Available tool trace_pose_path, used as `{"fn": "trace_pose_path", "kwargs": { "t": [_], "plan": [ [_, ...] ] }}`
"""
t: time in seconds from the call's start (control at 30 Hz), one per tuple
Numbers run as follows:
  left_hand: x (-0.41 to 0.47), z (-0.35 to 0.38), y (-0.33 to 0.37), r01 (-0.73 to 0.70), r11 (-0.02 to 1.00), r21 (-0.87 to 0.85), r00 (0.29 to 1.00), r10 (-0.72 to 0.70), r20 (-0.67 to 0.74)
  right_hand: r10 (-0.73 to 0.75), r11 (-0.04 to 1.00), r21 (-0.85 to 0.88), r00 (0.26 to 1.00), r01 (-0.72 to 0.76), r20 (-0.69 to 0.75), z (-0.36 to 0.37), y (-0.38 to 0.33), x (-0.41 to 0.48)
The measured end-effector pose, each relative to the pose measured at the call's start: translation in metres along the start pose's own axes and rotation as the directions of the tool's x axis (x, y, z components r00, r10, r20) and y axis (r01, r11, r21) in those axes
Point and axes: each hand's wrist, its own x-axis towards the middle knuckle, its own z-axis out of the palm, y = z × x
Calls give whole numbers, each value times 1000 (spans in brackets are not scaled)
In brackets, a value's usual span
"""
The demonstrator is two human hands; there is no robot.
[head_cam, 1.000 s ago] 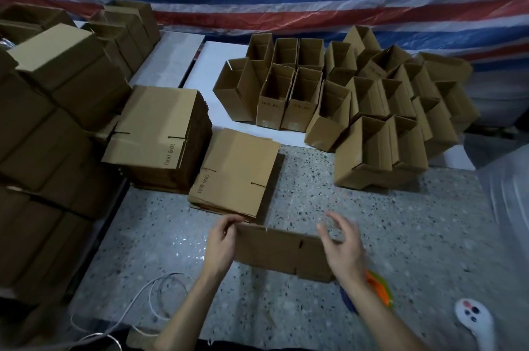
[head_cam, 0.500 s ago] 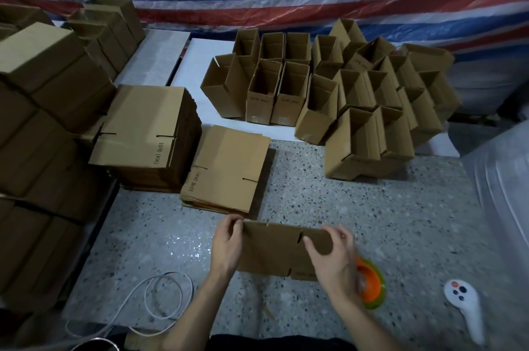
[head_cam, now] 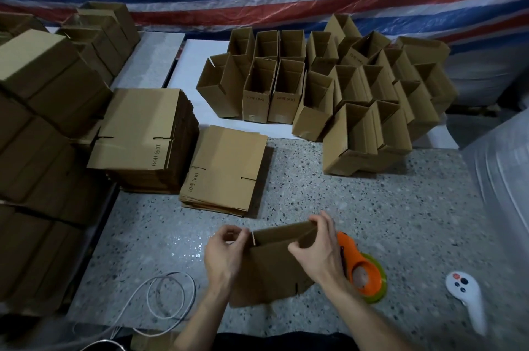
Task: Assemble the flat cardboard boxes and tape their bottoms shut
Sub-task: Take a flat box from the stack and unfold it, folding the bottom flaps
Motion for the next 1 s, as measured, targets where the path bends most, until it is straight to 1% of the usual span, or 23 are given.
{"fn": "trace_pose_path", "kwargs": {
  "t": [0.07, 0.13, 0.17, 0.23, 0.33, 0.43, 0.5, 0.53, 0.57, 0.6, 0.63, 0.67, 0.7, 0.77, 0.87, 0.93, 1.0],
  "plan": [
    [1, -3, 3, 2, 1000, 10, 1000, -2, 29, -95, 991, 102, 995, 91, 28, -4, 3, -1],
    [2, -8, 5, -18, 1000, 1, 997, 18, 79, -168, 964, 218, 984, 153, 55, -13, 9, -3],
    [2, -9, 6, -26, 1000, 3, 996, 26, 83, -215, 947, 260, 973, 186, 85, -18, 13, -4],
    [1, -9, 8, -28, 1000, -5, 999, 28, 26, -308, 920, 298, 939, 254, 154, -23, 19, -4],
    [0, -2, 11, 16, 997, -75, 996, -22, -81, -402, 909, 226, 879, 350, 256, -26, 27, -4],
    [-6, 6, 7, 104, 987, -122, 989, -116, -96, -419, 908, 173, 809, 382, 412, -30, 37, -6],
    [-13, 9, 2, 107, 989, -98, 990, -116, -85, -409, 910, 156, 777, 383, 479, -33, 44, -7],
    [-15, 10, 1, 101, 991, -86, 991, -107, -75, -399, 916, 170, 776, 364, 488, -34, 46, -8],
    [-16, 10, -1, 97, 992, -78, 993, -102, -61, -382, 924, 219, 788, 313, 484, -34, 48, -9],
    [-16, 10, -2, 94, 993, -72, 994, -98, -50, -348, 926, 309, 810, 218, 471, -33, 48, -11],
    [-15, 10, -3, 95, 993, -68, 994, -98, -43, -296, 903, 419, 844, 94, 448, -31, 47, -14],
    [-15, 9, -2, 103, 992, -72, 994, -106, -36, -235, 859, 511, 879, -12, 414, -28, 44, -16],
    [-15, 10, -1, 120, 989, -84, 992, -122, -23, -173, 815, 574, 913, -77, 368, -24, 40, -18],
    [-16, 12, 3, 169, 977, -127, 986, -166, 35, -70, 778, 616, 958, -121, 277, -16, 32, -20],
    [-16, 18, 9, 275, 939, -205, 958, -249, 146, 32, 738, 649, 969, -187, 244, -13, 26, -19],
    [-13, 19, 9, 338, 903, -266, 934, -288, 209, 93, 699, 670, 960, -252, 264, -14, 24, -19],
    [-10, 16, 6, 389, 856, -341, 912, -306, 273, 135, 636, 706, 946, -311, 295, -15, 24, -20]
  ]
}}
